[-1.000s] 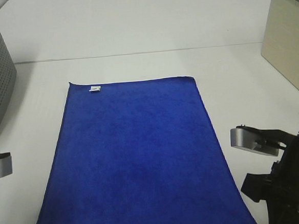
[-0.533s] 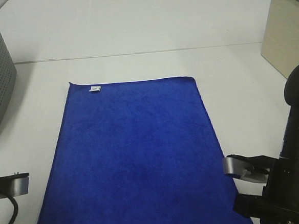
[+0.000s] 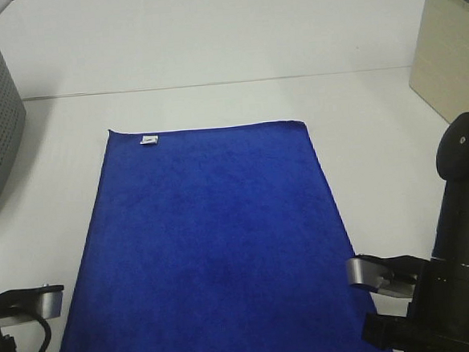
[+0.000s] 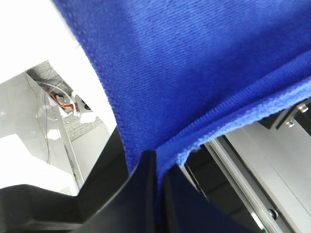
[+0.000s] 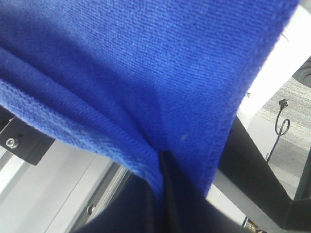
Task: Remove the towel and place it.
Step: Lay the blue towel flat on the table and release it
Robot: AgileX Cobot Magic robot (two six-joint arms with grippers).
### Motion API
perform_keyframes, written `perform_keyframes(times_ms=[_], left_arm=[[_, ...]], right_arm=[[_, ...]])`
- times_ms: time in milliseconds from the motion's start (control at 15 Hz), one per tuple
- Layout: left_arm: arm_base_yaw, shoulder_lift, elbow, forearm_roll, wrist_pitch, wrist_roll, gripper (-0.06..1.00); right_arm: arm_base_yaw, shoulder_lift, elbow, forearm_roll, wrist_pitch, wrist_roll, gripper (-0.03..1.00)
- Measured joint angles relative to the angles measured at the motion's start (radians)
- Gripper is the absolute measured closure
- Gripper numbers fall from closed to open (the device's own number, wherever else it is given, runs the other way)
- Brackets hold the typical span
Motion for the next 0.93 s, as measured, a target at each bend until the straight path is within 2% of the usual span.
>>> perform_keyframes(times_ms=[400, 533, 600, 733, 800, 933], left_arm=[[0.002, 0.000, -0.018, 0.007, 0.026, 0.001, 0.94], [0.002, 0.000, -0.018, 0.012, 0.026, 0.001, 0.94], [0.003, 0.000, -0.018, 0.039, 0.026, 0.001, 0.93], [0.003, 0.000, -0.018, 0.054, 0.026, 0.001, 0.83], [0.003, 0.000, -0.018, 0.058, 0.021, 0.001, 0.73], [0.003, 0.001, -0.016, 0.078, 0.020, -0.002, 0.49]], right_arm=[[-0.001, 0.000, 0.000, 0.000, -0.002, 0.000, 0.95], [-0.001, 0.000, 0.000, -0.004, -0.002, 0.000, 0.93], [-0.002, 0.000, 0.001, -0.027, -0.002, 0.000, 0.90], [-0.003, 0.000, 0.002, -0.056, -0.004, 0.000, 0.81], [-0.003, 0.000, 0.002, -0.076, -0.004, 0.002, 0.72], [-0.009, 0.000, 0.006, -0.126, -0.004, 0.027, 0.48]])
